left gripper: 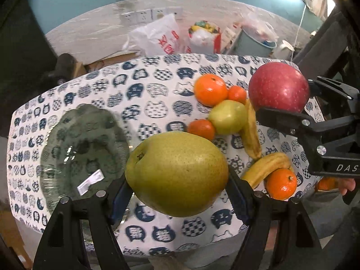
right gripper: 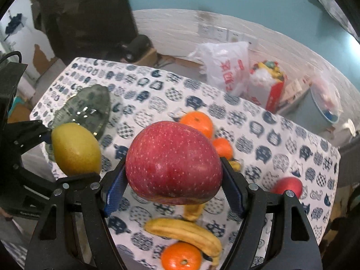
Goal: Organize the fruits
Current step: 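Grasp the green pear with the left tool while the right tool grasps the red apple, then carry the pear and apple to the green plate and release both, then lift both tools away from the plate back toward the fruit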
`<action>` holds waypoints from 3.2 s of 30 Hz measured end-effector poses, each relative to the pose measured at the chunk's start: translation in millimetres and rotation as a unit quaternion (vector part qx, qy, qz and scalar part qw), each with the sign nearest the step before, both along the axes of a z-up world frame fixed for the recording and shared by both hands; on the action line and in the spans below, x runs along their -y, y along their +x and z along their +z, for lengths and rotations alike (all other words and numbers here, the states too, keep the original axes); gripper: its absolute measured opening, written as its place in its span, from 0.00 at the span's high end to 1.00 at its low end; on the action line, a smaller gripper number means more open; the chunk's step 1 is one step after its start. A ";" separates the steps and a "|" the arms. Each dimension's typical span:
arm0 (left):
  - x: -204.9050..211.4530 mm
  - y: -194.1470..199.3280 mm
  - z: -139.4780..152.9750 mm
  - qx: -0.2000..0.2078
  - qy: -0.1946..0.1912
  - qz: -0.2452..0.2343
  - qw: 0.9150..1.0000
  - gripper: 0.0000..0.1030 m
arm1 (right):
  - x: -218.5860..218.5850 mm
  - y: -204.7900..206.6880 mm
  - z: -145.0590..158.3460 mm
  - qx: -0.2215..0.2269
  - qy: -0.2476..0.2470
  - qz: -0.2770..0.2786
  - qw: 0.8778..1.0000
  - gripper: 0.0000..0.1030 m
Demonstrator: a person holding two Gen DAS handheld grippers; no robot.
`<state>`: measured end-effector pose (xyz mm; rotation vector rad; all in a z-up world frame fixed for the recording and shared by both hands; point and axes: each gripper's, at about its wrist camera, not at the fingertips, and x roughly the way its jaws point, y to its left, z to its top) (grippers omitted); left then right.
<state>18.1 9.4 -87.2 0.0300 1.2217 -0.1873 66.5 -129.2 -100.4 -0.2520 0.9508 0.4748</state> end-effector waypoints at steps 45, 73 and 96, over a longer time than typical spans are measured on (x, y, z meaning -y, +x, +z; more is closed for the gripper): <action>-167.1 -44.8 -54.1 -0.039 0.000 0.150 0.988 0.25 | -193.4 3.9 -55.6 -0.076 -0.017 0.135 0.988 0.26; -173.3 -40.1 -72.8 -0.070 0.036 0.153 0.985 0.24 | -210.9 4.0 -96.0 -0.112 -0.063 0.153 0.980 0.28; -168.0 -39.4 -61.6 -0.060 0.036 0.153 0.986 0.24 | -206.2 3.6 -88.7 -0.107 -0.050 0.155 0.981 0.29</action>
